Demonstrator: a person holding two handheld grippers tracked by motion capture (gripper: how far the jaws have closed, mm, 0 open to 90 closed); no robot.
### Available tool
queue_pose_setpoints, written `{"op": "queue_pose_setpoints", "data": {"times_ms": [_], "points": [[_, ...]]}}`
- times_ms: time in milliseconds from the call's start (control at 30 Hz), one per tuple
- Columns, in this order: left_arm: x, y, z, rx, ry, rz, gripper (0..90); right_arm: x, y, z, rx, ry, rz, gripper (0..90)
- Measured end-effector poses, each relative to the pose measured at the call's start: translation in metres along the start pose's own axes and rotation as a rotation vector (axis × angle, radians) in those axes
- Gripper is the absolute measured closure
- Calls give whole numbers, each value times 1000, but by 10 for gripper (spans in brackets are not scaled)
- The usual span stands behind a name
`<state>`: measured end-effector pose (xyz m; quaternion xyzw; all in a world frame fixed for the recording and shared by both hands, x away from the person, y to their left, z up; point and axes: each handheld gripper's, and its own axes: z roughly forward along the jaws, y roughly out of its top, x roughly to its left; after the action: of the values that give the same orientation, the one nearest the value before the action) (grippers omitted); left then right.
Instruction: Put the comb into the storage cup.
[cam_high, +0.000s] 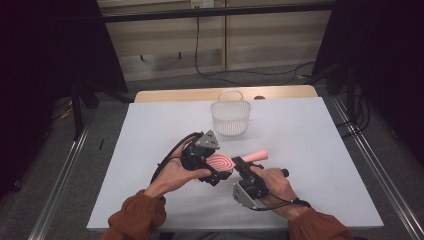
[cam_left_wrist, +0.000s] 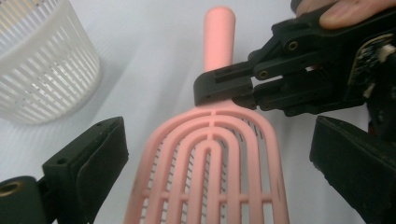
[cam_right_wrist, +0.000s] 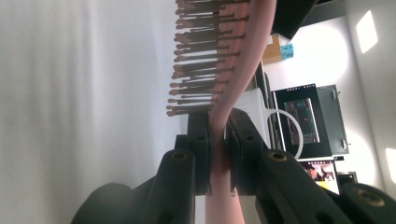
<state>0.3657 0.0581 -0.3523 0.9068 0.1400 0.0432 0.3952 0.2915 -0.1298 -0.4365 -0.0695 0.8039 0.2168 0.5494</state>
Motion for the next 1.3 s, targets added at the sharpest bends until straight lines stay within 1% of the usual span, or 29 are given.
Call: {"op": "queue_pose_setpoints", "data": {"times_ms": [33,100,133,167,200,267,333,400,433,467,500,533,567,600,633,700,767,800,900,933,967,1000,1067,1100,1133,1200,1300], "points": [[1,-1,-1,-8,1,-5,43,0,-1,-1,1,-5,4,816],[2,-3,-4,-19,18,-5,42,-1,-4,-1,12,-1,15,816],[3,-3,-5,-25,22,-9,43,-2,-6,-2,14,-8,17,816],[4,-4,-6,-28,20,-8,43,-2,-7,-2,17,-5,24,817],[4,-5,-7,-24,32,-3,43,-3,-8,-2,22,-10,22,816],[5,-6,-9,-35,55,1,47,-3,-10,-3,37,-2,38,816],[5,-8,-11,-47,60,12,47,-4,-11,-3,45,0,43,817],[6,-9,-12,-47,70,13,47,-5,-11,-3,49,-4,49,817],[6,-10,-13,-50,69,9,48,-6,-11,-3,54,-7,53,817],[6,-10,-14,-59,76,7,52,-7,-11,-3,59,-10,53,817],[6,-11,-15,-70,85,4,52,-7,-12,-3,66,-13,69,817],[7,-11,-16,-76,91,8,47,-8,-12,-3,61,-11,66,817],[7,-12,-18,-82,102,6,46,-8,-13,-3,67,-14,79,817],[8,-13,-19,-95,111,4,47,-9,-14,-3,70,-7,81,817],[9,-14,-21,-100,115,4,47,-9,-15,-4,74,-12,82,817],[12,-15,-23,-111,118,-9,46,-10,-16,-4,82,-6,97,817],[14,-17,-26,-120,137,-17,45,-11,-17,-4,87,-11,106,817],[15,-18,-27,-125,135,-22,45,-12,-18,-4,89,-9,110,817],[15,-21,-29,-143,150,-37,45,-15,-19,-4,99,-24,131,817],[15,-22,-29,-138,152,-39,45,-16,-20,-4,100,-27,133,817],[15,-24,-29,-141,153,-34,48,-16,-20,-4,101,-29,136,817],[15,-25,-29,-147,150,-40,48,-17,-20,-4,107,-33,148,817],[15,-28,-29,-151,164,-48,47,-17,-20,-4,110,-33,153,817],[15,-29,-29,-152,160,-52,48,-17,-21,-4,116,-36,157,817],[16,-30,-29,-145,157,-47,47,-17,-21,-4,114,-34,160,817],[16,-34,-29,-155,167,-62,47,-18,-23,-4,116,-32,188,817],[15,-38,-30,-150,157,-56,55,-21,-26,-6,115,-34,227,817]]}}
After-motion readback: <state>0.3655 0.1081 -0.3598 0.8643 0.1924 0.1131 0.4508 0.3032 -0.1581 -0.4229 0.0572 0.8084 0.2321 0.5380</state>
